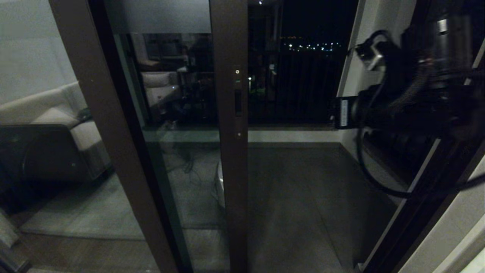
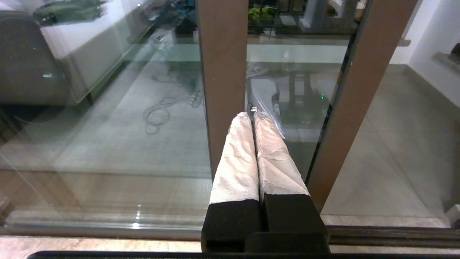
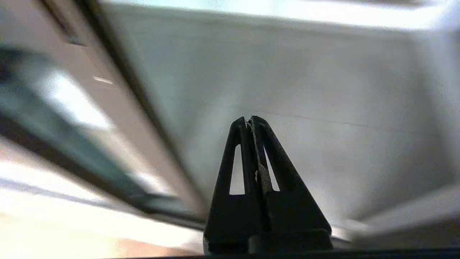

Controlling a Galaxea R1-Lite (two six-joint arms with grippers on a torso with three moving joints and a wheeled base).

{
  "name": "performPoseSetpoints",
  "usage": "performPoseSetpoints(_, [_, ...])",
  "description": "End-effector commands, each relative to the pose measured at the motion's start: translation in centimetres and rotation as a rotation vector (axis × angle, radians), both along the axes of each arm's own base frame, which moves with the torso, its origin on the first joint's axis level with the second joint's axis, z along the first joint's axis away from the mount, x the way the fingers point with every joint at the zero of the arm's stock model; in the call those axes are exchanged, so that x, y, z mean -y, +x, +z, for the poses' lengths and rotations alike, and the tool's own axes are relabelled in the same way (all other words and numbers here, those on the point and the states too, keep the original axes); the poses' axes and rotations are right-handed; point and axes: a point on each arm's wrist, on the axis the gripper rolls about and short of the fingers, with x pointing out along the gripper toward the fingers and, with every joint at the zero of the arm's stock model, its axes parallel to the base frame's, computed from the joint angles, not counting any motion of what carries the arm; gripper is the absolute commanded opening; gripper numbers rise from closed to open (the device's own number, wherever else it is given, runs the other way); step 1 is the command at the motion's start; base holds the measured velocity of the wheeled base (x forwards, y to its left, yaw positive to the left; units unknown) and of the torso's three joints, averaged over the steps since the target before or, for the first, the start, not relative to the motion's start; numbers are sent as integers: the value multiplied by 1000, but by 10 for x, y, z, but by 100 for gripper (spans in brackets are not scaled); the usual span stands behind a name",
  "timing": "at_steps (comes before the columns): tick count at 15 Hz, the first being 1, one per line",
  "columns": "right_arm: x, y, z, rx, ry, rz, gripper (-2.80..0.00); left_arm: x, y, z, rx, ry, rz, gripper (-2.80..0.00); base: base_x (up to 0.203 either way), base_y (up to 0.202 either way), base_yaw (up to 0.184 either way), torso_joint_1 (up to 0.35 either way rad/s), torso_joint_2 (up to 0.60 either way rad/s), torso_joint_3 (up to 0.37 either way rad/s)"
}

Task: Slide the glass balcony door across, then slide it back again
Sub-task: Open the slid door

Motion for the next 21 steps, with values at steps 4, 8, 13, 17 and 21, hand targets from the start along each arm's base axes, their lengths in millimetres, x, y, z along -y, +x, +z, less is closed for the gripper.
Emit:
performPoseSetpoints(4, [107,-184,48,134,-43,-226,-280,0,0,0,0,0,1,-280,0,0,0,0,0,0])
performPoseSetpoints(8, [147,-278,27,171,-89,-510,-280,0,0,0,0,0,-1,-280,0,0,0,0,0,0])
performPoseSetpoints(13, [144,-373,-38,330,-187,-676,-280,0,0,0,-1,3,-2,-280,0,0,0,0,0,0])
performPoseSetpoints(17, [138,-399,-97,429,-220,-484,-280,0,0,0,-1,11,-2,-280,0,0,0,0,0,0])
performPoseSetpoints(21, [132,-343,-152,256,-181,-189,-280,0,0,0,1,39,-7,-280,0,0,0,0,0,0])
